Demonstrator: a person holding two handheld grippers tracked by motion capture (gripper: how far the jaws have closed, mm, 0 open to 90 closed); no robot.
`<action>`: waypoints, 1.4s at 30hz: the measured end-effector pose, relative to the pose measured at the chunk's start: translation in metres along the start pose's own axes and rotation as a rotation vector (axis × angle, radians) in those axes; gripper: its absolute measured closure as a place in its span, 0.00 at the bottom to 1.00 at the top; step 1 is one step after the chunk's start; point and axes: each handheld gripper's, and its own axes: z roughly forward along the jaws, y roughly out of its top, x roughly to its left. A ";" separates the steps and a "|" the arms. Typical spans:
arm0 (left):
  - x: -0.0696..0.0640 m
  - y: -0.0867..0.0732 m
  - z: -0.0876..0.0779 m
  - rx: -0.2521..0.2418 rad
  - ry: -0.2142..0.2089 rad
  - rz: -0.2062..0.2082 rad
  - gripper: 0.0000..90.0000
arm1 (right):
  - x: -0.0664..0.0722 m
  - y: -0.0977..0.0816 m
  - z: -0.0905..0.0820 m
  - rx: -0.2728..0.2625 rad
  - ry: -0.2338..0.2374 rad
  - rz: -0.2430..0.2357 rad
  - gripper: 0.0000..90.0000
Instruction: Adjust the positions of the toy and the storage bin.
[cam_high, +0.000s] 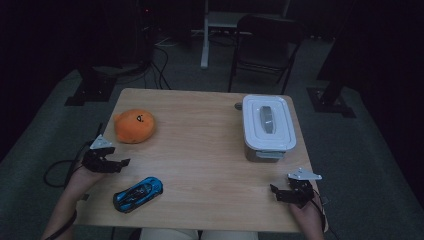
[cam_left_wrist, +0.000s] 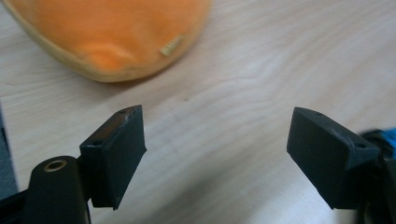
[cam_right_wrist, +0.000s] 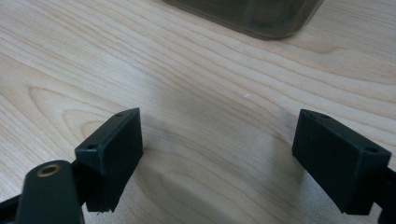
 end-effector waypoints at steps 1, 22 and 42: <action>0.002 0.001 0.001 -0.003 0.006 -0.001 0.22 | 0.000 0.000 0.000 0.000 -0.001 0.000 0.17; 0.037 0.019 0.038 0.009 0.141 -0.089 0.49 | 0.000 0.000 0.000 0.000 -0.006 0.006 0.17; 0.019 0.026 0.045 0.039 0.175 -0.112 0.88 | 0.000 0.000 0.000 -0.001 -0.008 0.008 0.18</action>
